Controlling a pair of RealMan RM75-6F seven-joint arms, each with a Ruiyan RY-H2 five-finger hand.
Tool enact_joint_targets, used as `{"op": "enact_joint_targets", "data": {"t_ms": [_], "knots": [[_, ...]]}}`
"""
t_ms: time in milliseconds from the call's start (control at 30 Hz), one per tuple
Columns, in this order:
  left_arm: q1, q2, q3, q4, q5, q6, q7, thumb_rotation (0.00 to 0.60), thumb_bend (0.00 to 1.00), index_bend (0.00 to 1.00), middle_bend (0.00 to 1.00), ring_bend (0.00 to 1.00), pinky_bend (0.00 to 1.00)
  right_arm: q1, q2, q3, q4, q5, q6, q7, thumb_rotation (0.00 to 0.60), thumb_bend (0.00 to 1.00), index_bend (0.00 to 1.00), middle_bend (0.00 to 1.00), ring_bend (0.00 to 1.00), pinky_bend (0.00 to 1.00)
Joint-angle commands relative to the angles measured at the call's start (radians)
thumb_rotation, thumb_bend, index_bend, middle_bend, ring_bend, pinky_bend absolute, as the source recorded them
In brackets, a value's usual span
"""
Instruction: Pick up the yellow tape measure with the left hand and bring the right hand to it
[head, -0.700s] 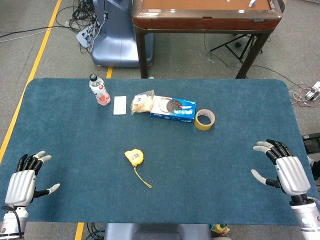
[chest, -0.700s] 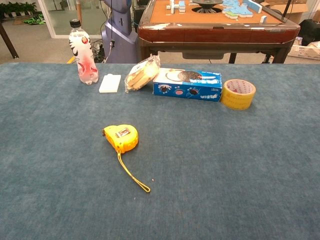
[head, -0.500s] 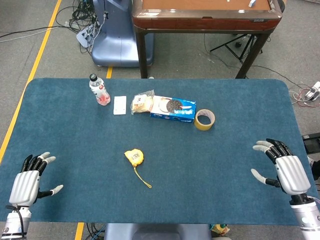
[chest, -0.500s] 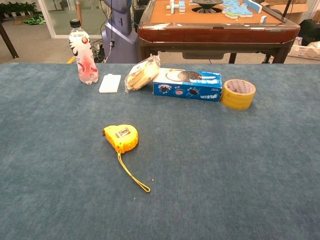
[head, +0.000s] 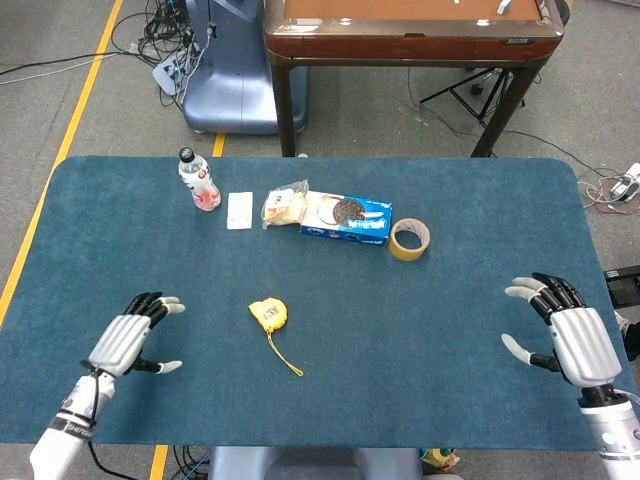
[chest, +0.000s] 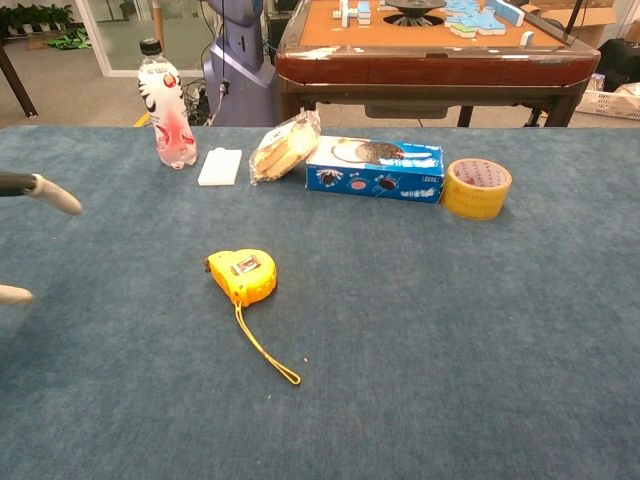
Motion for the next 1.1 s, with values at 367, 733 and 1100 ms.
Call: {"op": "enact_joint_targets", "data": {"t_ms": [367,733,1100], "knots": [[-0.294,-0.173,-0.094,0.23,-0.172,-0.346,-0.054,0.6,0.05,0.2,0.17,0.0,0.0,-0.016,0.012,0.001,0.0,0.018,0.016,-0.004,0.6,0.31,0.3,0.24,0.15,0.14],[-0.381,-0.238,-0.093,0.281,-0.243,-0.448,-0.07,0.6,0.05,0.21,0.17,0.0,0.0,-0.025,0.01,-0.001,0.022,0.032,0.016,0.013,0.6,0.31,0.3,0.24,0.15,0.14],[-0.393,-0.191,-0.062,0.223,-0.261,-0.485,-0.094,0.6,0.05,0.23,0.22,0.01,0.0,-0.034,0.01,-0.002,0.026,0.03,0.026,0.015,0.6,0.31,0.3,0.24,0.15,0.14]]}}
